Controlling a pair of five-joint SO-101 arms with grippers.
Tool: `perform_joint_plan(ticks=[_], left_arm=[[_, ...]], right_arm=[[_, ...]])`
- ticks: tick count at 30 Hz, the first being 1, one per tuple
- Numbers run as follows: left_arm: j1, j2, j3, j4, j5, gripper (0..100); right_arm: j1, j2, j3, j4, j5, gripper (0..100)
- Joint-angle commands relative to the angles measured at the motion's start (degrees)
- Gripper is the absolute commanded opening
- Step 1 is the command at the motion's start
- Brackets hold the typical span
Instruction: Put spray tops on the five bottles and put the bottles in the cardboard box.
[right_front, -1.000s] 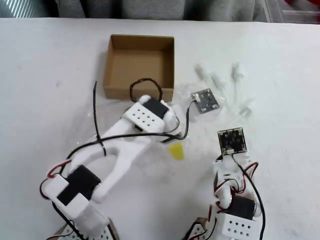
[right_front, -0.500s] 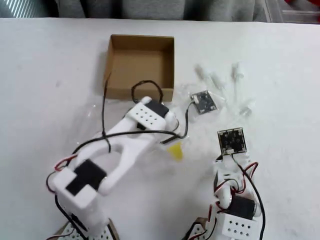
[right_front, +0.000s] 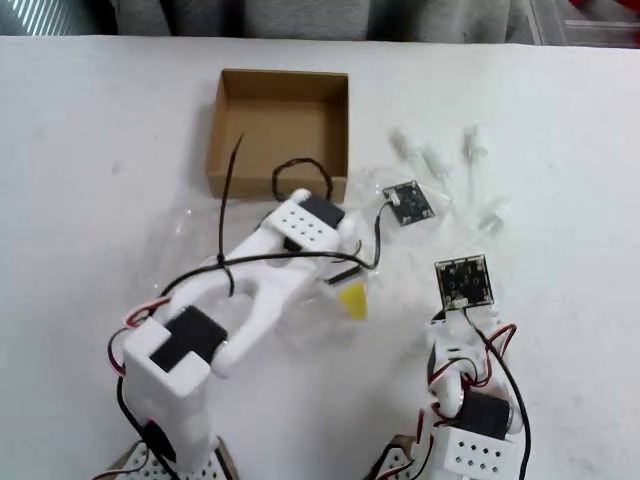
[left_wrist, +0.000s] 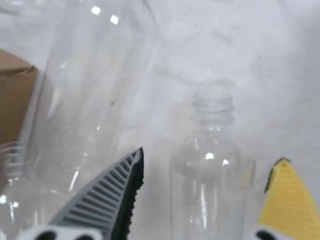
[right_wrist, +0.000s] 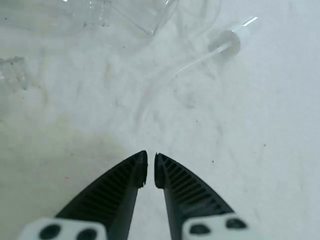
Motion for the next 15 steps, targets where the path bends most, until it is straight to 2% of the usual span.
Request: perform_joint_plan(ticks=[1, 15], left_arm=[[-0.31, -0.57, -2.46, -0.97, 1.41, 38], [-0.48, 2.07, -3.87, -2.99, 1.58, 38]], right_arm=[[0.04, -0.22, 0.53, 0.84, 0.79, 1.8], [0.04, -0.22, 0.53, 0.84, 0.79, 1.8]])
